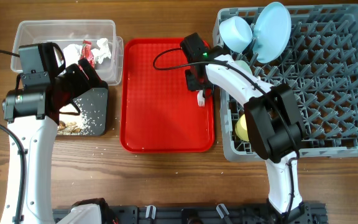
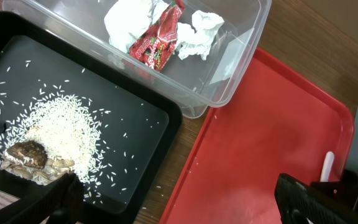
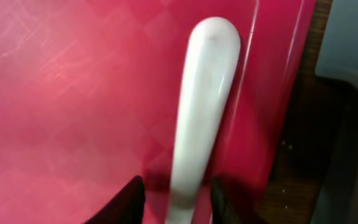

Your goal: Sort waste into correct bins and load items into the dishwasher rack

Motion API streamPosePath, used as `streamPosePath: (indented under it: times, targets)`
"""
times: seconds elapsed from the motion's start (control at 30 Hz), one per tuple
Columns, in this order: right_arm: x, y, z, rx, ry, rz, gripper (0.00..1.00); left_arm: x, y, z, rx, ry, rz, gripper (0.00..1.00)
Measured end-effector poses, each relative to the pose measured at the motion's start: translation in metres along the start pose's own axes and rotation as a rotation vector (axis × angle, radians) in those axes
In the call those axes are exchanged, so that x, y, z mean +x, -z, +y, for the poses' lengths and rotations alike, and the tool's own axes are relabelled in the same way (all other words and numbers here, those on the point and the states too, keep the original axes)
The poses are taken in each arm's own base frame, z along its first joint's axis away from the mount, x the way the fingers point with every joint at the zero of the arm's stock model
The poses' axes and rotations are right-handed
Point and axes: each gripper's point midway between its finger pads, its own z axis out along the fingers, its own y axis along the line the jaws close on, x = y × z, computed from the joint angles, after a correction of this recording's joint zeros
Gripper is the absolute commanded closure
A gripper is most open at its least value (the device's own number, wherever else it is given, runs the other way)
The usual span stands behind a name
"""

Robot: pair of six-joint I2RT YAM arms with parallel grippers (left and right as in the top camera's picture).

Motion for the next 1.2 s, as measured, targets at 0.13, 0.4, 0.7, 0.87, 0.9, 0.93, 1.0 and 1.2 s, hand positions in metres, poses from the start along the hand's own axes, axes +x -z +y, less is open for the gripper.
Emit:
streamPosePath:
  times: [0.13, 0.4, 0.7, 0.87, 0.9, 0.93, 1.0, 1.2]
  targets:
    - [0.002, 0.000, -0.002, 0.008, 0.006, 0.006, 0.81, 0.000, 0.000, 0.000, 0.000, 0.000, 0.000, 0.00]
    - [0.006, -0.002, -0.002, 0.009, 0.045, 0.018, 0.96, 0.000, 0.000, 0.000, 0.000, 0.000, 0.000, 0.00]
    - [0.013, 0.001, -0.003, 0.011, 0.050, 0.049, 0.96, 0.000, 0.000, 0.000, 0.000, 0.000, 0.000, 0.00]
    - [0.014, 0.022, -0.003, -0.007, 0.068, 0.052, 0.96, 0.000, 0.000, 0.000, 0.000, 0.000, 0.000, 0.00]
    - [0.011, 0.032, -0.003, -0.016, 0.066, 0.033, 0.96, 0.000, 0.000, 0.000, 0.000, 0.000, 0.000, 0.00]
    - [0.007, 0.043, -0.003, -0.024, 0.062, 0.009, 0.96, 0.000, 0.000, 0.000, 0.000, 0.000, 0.000, 0.00]
    - [-0.007, 0.083, -0.004, -0.051, 0.050, -0.081, 0.96, 0.000, 0.000, 0.000, 0.000, 0.000, 0.000, 0.00]
    - [-0.023, 0.212, -0.040, -0.101, -0.019, -0.335, 0.96, 0.000, 0.000, 0.000, 0.000, 0.000, 0.000, 0.00]
